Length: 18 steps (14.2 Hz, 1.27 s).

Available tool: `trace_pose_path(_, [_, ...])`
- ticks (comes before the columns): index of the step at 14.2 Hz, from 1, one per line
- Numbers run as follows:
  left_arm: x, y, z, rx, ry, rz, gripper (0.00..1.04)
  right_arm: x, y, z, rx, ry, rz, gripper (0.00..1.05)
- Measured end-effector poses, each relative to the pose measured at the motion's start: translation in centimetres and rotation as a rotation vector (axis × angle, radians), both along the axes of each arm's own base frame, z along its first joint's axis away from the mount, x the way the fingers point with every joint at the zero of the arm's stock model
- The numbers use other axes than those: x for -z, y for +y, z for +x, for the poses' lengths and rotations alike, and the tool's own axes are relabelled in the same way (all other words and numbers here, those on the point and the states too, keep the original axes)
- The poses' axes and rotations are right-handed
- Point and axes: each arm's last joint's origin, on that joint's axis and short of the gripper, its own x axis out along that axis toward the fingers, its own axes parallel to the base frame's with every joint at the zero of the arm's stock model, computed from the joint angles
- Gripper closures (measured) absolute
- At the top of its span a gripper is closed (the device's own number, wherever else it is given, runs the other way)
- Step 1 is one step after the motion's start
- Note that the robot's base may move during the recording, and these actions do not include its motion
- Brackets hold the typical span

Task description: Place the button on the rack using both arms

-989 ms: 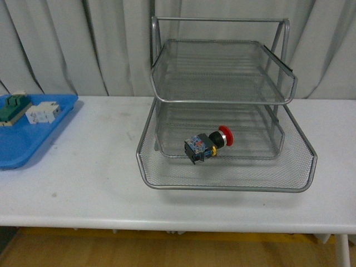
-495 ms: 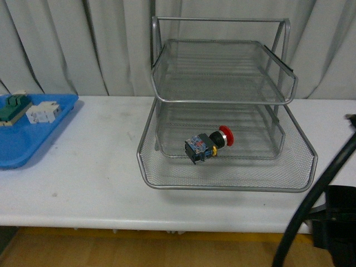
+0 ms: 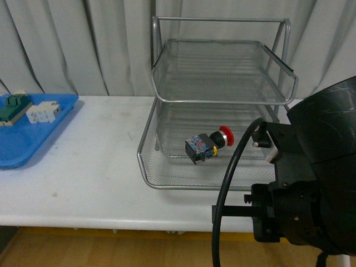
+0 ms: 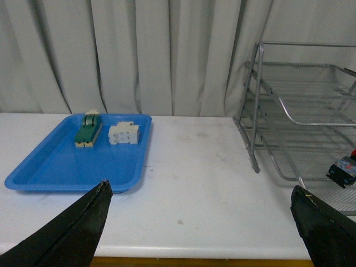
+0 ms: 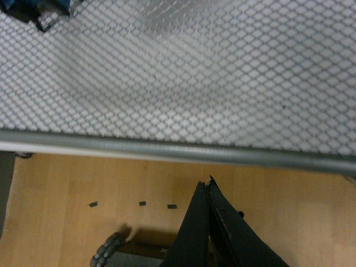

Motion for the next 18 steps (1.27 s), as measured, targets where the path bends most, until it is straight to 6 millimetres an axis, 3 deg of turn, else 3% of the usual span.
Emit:
trace_pose_path(6, [0.0,0.0,0.0,0.0,0.0,0.0,0.07,0.8,0.8,4.7,0.012,-0.086,-0.072,1.03])
trace_pose_path(7, [0.0,0.0,0.0,0.0,0.0,0.0,0.07,0.6,0.6,6.0,0.024,-0.111,-0.085,1.03])
trace_pose_path(8, [0.0,0.0,0.0,0.0,-0.001,0.0,0.07,-0.3,0.7,10.1,0.021,-0.187,-0.108,1.03])
trace_pose_path(11, [0.0,0.0,0.0,0.0,0.0,0.0,0.07,0.1,0.7,12.8,0.026,-0.241,-0.121,1.03])
trace_pose_path(14, [0.0,0.0,0.0,0.0,0.0,0.0,0.07,0.2,0.3,12.3,0.016,-0.26,-0.097,1.03])
trace_pose_path(16, [0.0,0.0,0.0,0.0,0.0,0.0,0.07,-0.2,-0.6,9.5,0.001,-0.28,-0.05,1.03])
trace_pose_path(18, [0.0,0.0,0.0,0.0,0.0,0.0,0.07,-2.2,-2.0,5.6,0.003,-0.309,0.042,1.03])
